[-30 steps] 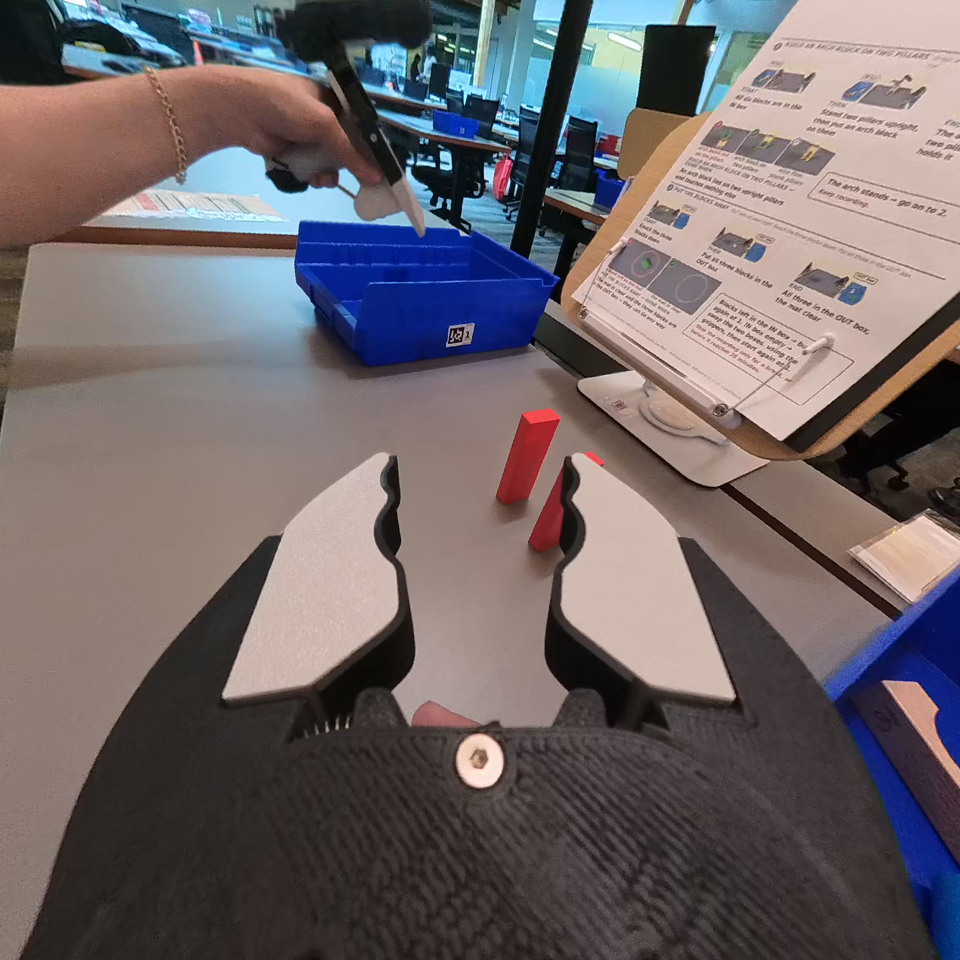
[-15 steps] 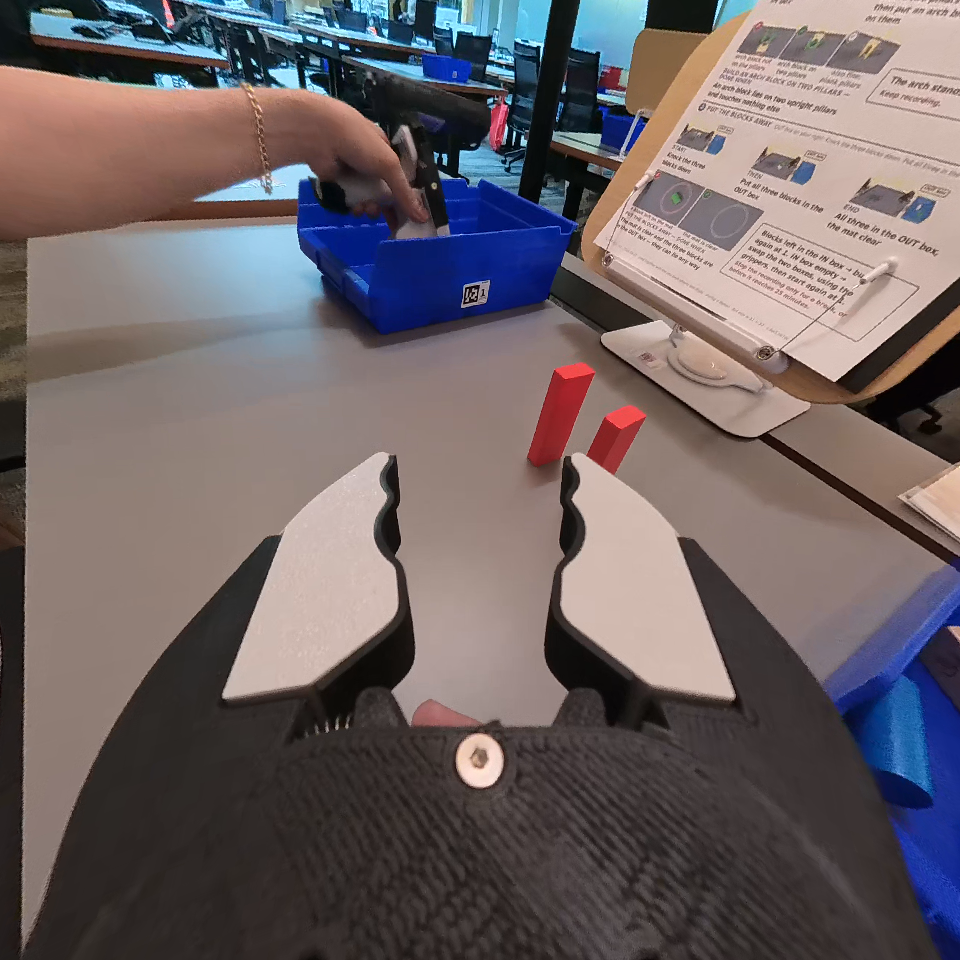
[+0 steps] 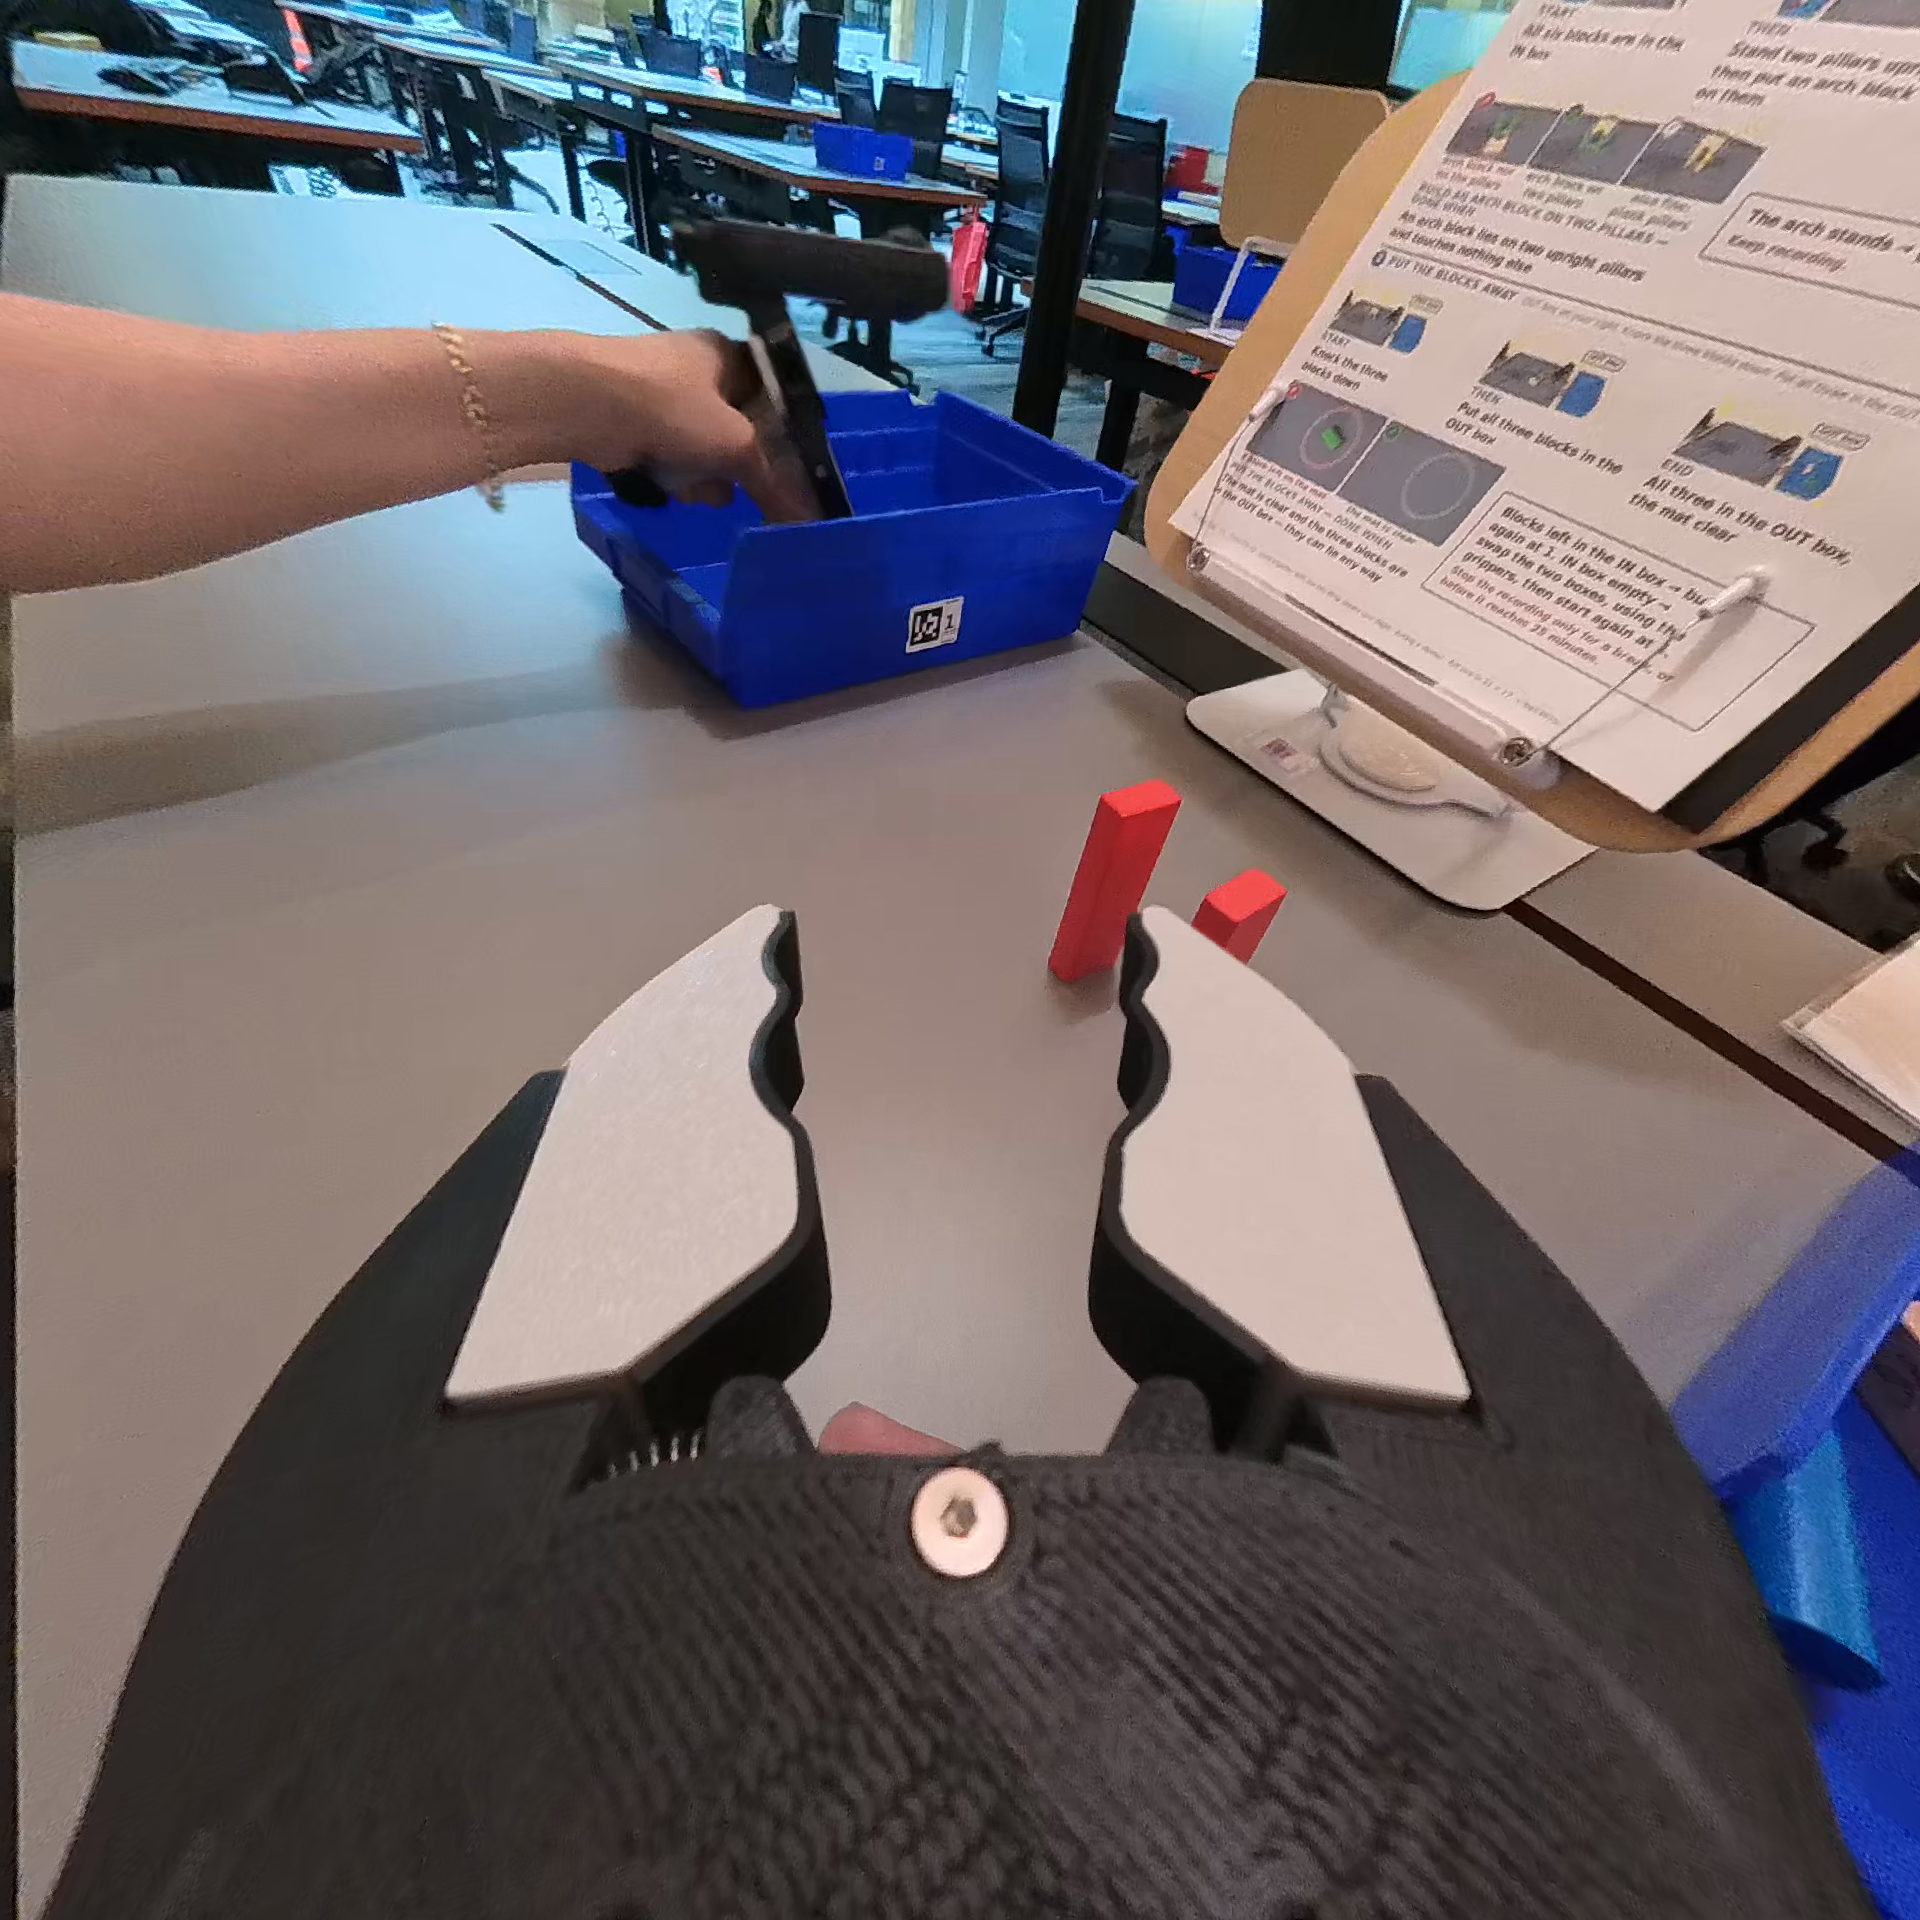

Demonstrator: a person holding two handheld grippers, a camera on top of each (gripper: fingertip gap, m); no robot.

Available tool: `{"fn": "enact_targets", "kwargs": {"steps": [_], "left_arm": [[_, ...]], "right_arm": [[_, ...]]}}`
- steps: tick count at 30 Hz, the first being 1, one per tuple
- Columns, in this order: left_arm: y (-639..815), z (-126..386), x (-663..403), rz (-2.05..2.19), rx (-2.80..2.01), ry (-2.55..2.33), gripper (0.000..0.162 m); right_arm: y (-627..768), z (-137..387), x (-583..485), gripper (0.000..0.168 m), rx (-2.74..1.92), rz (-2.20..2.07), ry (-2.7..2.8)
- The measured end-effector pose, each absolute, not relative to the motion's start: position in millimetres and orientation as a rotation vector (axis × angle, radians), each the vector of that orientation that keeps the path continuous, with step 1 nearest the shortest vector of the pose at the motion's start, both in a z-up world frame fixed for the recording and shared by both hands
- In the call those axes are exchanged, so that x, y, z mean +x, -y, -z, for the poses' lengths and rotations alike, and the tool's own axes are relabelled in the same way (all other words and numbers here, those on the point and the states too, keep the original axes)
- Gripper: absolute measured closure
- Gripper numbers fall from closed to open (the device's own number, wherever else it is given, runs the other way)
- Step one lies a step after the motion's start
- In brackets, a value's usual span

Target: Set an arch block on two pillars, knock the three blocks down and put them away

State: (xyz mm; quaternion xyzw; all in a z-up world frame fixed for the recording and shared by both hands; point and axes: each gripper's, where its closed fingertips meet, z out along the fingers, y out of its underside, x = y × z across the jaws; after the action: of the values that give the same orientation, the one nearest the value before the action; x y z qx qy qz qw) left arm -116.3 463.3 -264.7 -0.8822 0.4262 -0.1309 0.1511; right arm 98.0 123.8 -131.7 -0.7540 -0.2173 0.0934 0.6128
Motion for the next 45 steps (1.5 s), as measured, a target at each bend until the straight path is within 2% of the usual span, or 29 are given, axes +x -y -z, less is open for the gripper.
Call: {"fn": "enact_targets", "kwargs": {"steps": [4, 11, 16, 22, 26, 31, 34, 39, 41, 45], "left_arm": [[-468, 217, -127, 0.233, -2.277, -1.246, 0.150], [-403, 89, -98, -0.134, -1.539, -1.380, 0.150], [-317, 46, -46, -0.337, -1.053, -1.414, 0.151], [-253, 43, -7, -0.349, -0.820, -1.438, 0.151], [-236, 52, 9, -0.333, -0.774, -1.488, 0.151], [-223, 57, 20, -0.313, -0.733, -1.505, 0.151], [-221, 59, 23, -0.316, -0.735, -1.504, 0.151], [-217, 65, 25, -0.275, -0.717, -1.526, 0.149], [-212, 66, 26, -0.212, -0.709, -1.569, 0.145], [-205, 78, 20, 0.026, -0.808, -1.781, 0.119]], "right_arm": [[-137, 116, 93, 0.109, -1.741, -0.207, 0.474], [-181, 59, 70, 0.108, -1.634, -0.310, 0.402], [-209, 37, 30, 0.107, -1.566, -0.468, 0.500], [-210, 43, 14, 0.109, -1.566, -0.491, 0.555], [-207, 47, 18, 0.116, -1.562, -0.489, 0.556], [-208, 54, 25, 0.117, -1.598, -0.472, 0.535], [-205, 59, 22, 0.134, -1.608, -0.495, 0.556], [-202, 63, 25, 0.134, -1.598, -0.487, 0.594], [-198, 63, 28, 0.134, -1.581, -0.477, 0.613], [-185, 59, 41, 0.134, -1.515, -0.464, 0.672]]}}
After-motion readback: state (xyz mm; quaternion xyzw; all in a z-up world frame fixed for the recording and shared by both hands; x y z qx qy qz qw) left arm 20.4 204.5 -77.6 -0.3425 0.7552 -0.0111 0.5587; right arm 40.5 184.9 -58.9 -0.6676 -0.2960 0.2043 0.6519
